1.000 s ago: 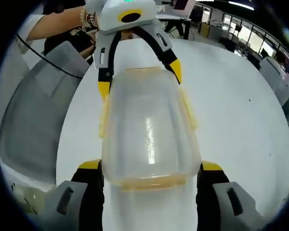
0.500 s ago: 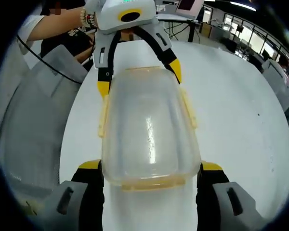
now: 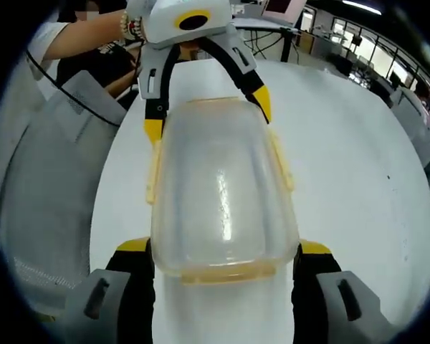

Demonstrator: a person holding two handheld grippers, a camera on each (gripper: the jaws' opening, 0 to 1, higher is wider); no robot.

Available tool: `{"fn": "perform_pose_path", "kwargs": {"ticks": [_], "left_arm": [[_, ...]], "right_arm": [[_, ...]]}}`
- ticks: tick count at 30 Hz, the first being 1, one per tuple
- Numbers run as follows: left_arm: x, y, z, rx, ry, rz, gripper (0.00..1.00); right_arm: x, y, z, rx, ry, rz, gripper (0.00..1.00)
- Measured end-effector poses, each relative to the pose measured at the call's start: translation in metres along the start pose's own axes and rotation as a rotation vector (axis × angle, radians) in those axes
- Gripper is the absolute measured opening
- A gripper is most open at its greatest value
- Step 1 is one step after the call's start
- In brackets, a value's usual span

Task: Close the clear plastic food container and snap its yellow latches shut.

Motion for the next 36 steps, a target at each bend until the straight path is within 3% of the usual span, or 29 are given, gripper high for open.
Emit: {"fn": "perform_pose_path", "kwargs": {"ticks": [12,24,36], "left_arm": [[-0.006,0.024,-0.004,-0.022,0.015,0.011,0.81],[-0.017,0.059,-0.015,-0.036,0.018,0.016,0.81],[-0.03,0.089,-0.021,-0.083,0.032,-0.002,0.82]], "right_arm": [[0.0,-0.022,-0.002,-0.012,-0.002,0.011,0.77],[0.002,-0.062,-0.002,-0.026,-0.009,0.019,0.77],[0.0,-0.089,-0.003,-0.044,-0.033,0.016,0.78]]}}
Point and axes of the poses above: the point that each gripper's makers call its tool centre point, and the gripper's own axes: x roughly backward along the fingers, y roughly to its left, z roughly out of its underside, the point moved 1 cm from there along x, roughly backward along the fingers, and after that the axes turned 1 degree about x, right-handed, at the moved point
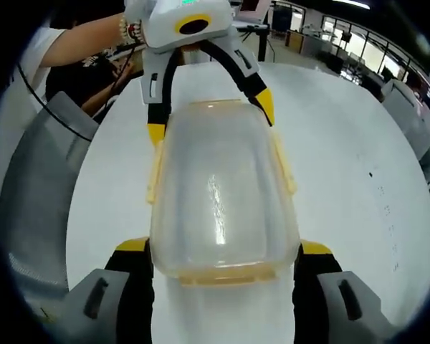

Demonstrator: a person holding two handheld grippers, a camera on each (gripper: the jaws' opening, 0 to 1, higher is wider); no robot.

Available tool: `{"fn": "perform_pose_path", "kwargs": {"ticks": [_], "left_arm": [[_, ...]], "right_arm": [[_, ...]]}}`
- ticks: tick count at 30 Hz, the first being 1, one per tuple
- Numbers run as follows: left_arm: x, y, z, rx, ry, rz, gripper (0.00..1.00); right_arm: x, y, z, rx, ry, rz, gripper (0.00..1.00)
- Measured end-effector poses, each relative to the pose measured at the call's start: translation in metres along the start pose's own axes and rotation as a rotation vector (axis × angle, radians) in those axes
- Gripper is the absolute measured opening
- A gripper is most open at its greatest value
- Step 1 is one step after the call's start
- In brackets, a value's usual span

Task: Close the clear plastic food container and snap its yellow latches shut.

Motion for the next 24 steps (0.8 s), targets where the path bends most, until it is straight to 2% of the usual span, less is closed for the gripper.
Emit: {"fn": "perform_pose_path", "kwargs": {"ticks": [6,24], "left_arm": [[-0.0019,0.0062,-0.0018,-0.01,0.01,0.006,0.83],[-0.0028,0.0103,-0.0035,-0.006,-0.024,-0.004,0.83]], "right_arm": [[-0.0026,-0.0034,-0.0023,0.001,-0.009,-0.012,0.79],[-0.0044,-0.0078,-0.0012,0.023,0.009,0.002,0.81]]}}
Point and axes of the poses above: the point that each gripper's makers call its tool centre point, and the gripper's own axes: x roughly backward along the fingers, y roughly to its left, z roughly out of its underside, the point moved 1 cm from there along x, roughly backward along the fingers, and after that the axes turned 1 degree about x, right-handed, at the moved point
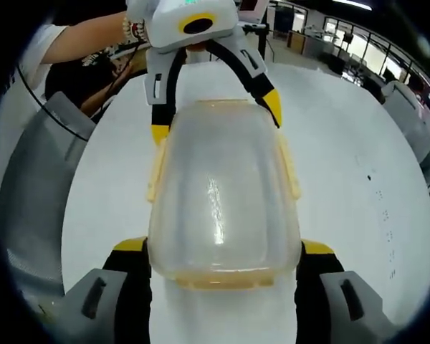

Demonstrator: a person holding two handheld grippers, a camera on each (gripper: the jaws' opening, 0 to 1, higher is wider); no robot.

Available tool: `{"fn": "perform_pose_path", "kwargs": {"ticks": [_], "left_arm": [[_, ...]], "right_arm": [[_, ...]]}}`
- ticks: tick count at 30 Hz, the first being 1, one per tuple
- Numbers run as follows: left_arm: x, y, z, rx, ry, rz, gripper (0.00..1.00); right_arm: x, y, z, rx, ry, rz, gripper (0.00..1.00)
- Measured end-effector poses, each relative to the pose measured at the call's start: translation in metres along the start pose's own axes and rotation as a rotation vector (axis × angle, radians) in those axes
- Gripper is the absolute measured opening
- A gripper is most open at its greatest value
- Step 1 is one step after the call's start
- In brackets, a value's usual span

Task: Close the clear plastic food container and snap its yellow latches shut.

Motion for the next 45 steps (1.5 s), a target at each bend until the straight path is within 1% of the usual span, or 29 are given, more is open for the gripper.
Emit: {"fn": "perform_pose_path", "kwargs": {"ticks": [6,10,12,13,16,18,19,20,21,23,25,26,27,28,29,30,31,32,34,35,37,38,39,41,43,45], "left_arm": [[0.0,0.0,0.001,-0.004,-0.003,-0.007,0.84],[0.001,-0.001,0.001,-0.009,-0.002,-0.007,0.83],[0.003,-0.001,0.002,-0.013,-0.001,-0.007,0.83],[0.004,-0.001,0.002,-0.016,-0.002,-0.008,0.82],[0.008,0.0,0.003,-0.037,-0.009,-0.017,0.8],[0.013,0.0,0.001,-0.045,-0.02,-0.024,0.77],[0.014,0.0,0.001,-0.043,-0.023,-0.026,0.76],[0.018,0.001,-0.002,-0.016,-0.049,-0.034,0.76],[0.02,0.003,-0.004,0.011,-0.072,-0.046,0.77],[0.028,0.005,-0.005,0.046,-0.098,-0.06,0.79],[0.038,0.009,-0.004,0.088,-0.111,-0.105,0.8],[0.043,0.011,-0.012,0.128,-0.174,-0.134,0.8],[0.048,0.01,-0.016,0.16,-0.215,-0.141,0.81],[0.052,0.009,-0.02,0.19,-0.248,-0.148,0.84],[0.057,0.008,-0.021,0.2,-0.271,-0.171,0.86],[0.061,0.008,-0.023,0.209,-0.294,-0.187,0.9],[0.068,0.008,-0.026,0.22,-0.333,-0.22,0.94],[0.071,0.007,-0.028,0.215,-0.353,-0.232,0.99],[0.08,0.0,-0.027,0.231,-0.363,-0.248,0.99],[0.085,-0.005,-0.027,0.234,-0.375,-0.249,0.99],[0.089,-0.01,-0.028,0.242,-0.385,-0.243,0.99],[0.093,-0.016,-0.028,0.248,-0.394,-0.242,0.99],[0.097,-0.02,-0.027,0.255,-0.402,-0.256,0.99],[0.103,-0.023,-0.027,0.27,-0.415,-0.281,0.99],[0.112,-0.03,-0.027,0.286,-0.441,-0.288,0.99],[0.123,-0.036,-0.029,0.307,-0.486,-0.304,0.99]], "right_arm": [[-0.001,0.0,0.002,0.018,0.024,0.011,0.81],[-0.001,-0.001,0.002,0.013,0.022,0.015,0.81],[0.0,-0.001,0.002,0.005,0.031,0.023,0.81],[0.001,-0.001,0.003,-0.01,0.041,0.032,0.81],[0.003,-0.002,0.001,-0.045,0.02,0.051,0.81],[0.007,-0.004,-0.003,-0.078,-0.01,0.073,0.86],[0.009,-0.003,-0.003,-0.095,-0.011,0.075,0.89],[0.011,-0.002,-0.003,-0.107,-0.01,0.08,0.94],[0.013,0.0,-0.004,-0.101,-0.013,0.083,0.96],[0.017,0.003,-0.005,-0.089,-0.017,0.093,0.94],[0.021,0.006,-0.005,-0.089,-0.021,0.113,0.96],[0.024,0.008,-0.007,-0.098,-0.038,0.126,0.98],[0.026,0.008,-0.008,-0.111,-0.054,0.139,1.0],[0.029,0.01,-0.008,-0.123,-0.059,0.142,1.0],[0.033,0.008,-0.01,-0.131,-0.078,0.163,1.0],[0.035,0.008,-0.011,-0.137,-0.094,0.175,1.0],[0.04,0.01,-0.013,-0.153,-0.113,0.19,1.0],[0.044,0.012,-0.015,-0.168,-0.134,0.203,1.0],[0.052,0.014,-0.019,-0.171,-0.161,0.233,1.0],[0.058,0.015,-0.021,-0.174,-0.181,0.259,1.0],[0.065,0.019,-0.024,-0.192,-0.206,0.279,1.0],[0.069,0.021,-0.026,-0.201,-0.224,0.284,1.0],[0.076,0.026,-0.028,-0.217,-0.251,0.292,1.0],[0.081,0.028,-0.03,-0.218,-0.269,0.313,1.0],[0.091,0.035,-0.031,-0.223,-0.295,0.343,1.0],[0.097,0.039,-0.032,-0.23,-0.32,0.365,1.0]]}}
Point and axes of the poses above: the point that each gripper's makers call its tool centre point, and the gripper's own axes: x roughly backward along the fingers, y roughly to its left, z roughly out of its underside, the point moved 1 cm from there along x, roughly backward along the fingers, and after that the axes turned 1 degree about x, right-handed, at the moved point
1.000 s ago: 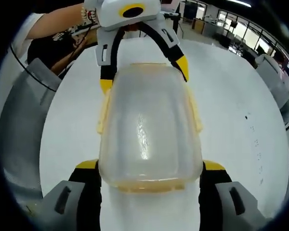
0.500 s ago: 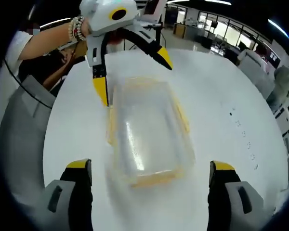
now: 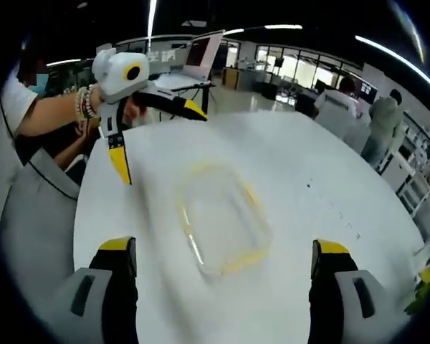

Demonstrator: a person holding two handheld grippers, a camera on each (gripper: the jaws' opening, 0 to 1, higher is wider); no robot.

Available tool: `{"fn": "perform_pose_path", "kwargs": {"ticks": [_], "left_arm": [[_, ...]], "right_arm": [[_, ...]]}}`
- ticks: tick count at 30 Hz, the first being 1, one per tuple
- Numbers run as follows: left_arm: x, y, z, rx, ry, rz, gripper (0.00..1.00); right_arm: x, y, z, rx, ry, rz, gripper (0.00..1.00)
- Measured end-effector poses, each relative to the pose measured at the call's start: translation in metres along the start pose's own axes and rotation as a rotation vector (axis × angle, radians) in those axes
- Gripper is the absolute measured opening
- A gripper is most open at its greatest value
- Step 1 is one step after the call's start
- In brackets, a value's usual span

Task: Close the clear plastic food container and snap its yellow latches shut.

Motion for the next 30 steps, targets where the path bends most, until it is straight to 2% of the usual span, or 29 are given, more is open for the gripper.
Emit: {"fn": "perform_pose_path", "kwargs": {"ticks": [3,6,9,12,17,20,22,23,25,27,30], "left_arm": [[0.017,-0.003,-0.009,0.065,-0.077,-0.035,0.99],[0.033,-0.003,-0.01,0.082,-0.11,-0.076,0.99],[0.045,-0.008,-0.007,0.103,-0.149,-0.091,0.99],[0.056,-0.013,0.003,0.125,-0.142,-0.116,0.99],[0.073,-0.027,0.012,0.136,-0.147,-0.142,0.99],[0.086,-0.034,0.016,0.128,-0.153,-0.167,0.99],[0.092,-0.039,0.02,0.142,-0.168,-0.177,0.99],[0.094,-0.048,0.025,0.148,-0.161,-0.149,0.99],[0.098,-0.054,0.037,0.157,-0.12,-0.155,0.99],[0.104,-0.058,0.043,0.15,-0.12,-0.171,0.99],[0.111,-0.061,0.047,0.175,-0.129,-0.182,0.99]], "right_arm": [[0.011,0.008,-0.001,-0.028,-0.047,0.022,1.0],[0.019,0.014,0.006,-0.045,-0.063,0.041,1.0],[0.025,0.025,0.014,-0.058,-0.057,0.046,1.0],[0.034,0.035,0.019,-0.054,-0.069,0.068,1.0],[0.047,0.046,0.023,-0.091,-0.111,0.093,1.0],[0.057,0.045,0.022,-0.107,-0.153,0.152,1.0],[0.064,0.048,0.022,-0.139,-0.186,0.162,1.0],[0.068,0.051,0.021,-0.178,-0.213,0.154,1.0],[0.076,0.053,0.021,-0.192,-0.238,0.165,1.0],[0.085,0.054,0.021,-0.188,-0.26,0.208,1.0],[0.092,0.058,0.024,-0.224,-0.294,0.234,1.0]]}}
Point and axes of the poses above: the point that each gripper's makers call its tool centre point, and the gripper's own axes: x roughly backward along the fingers, y roughly to its left, z roughly out of its underside, the point moved 1 cm from there along x, roughly backward along the fingers, and after that the axes turned 1 degree about x, right-handed, at the moved point
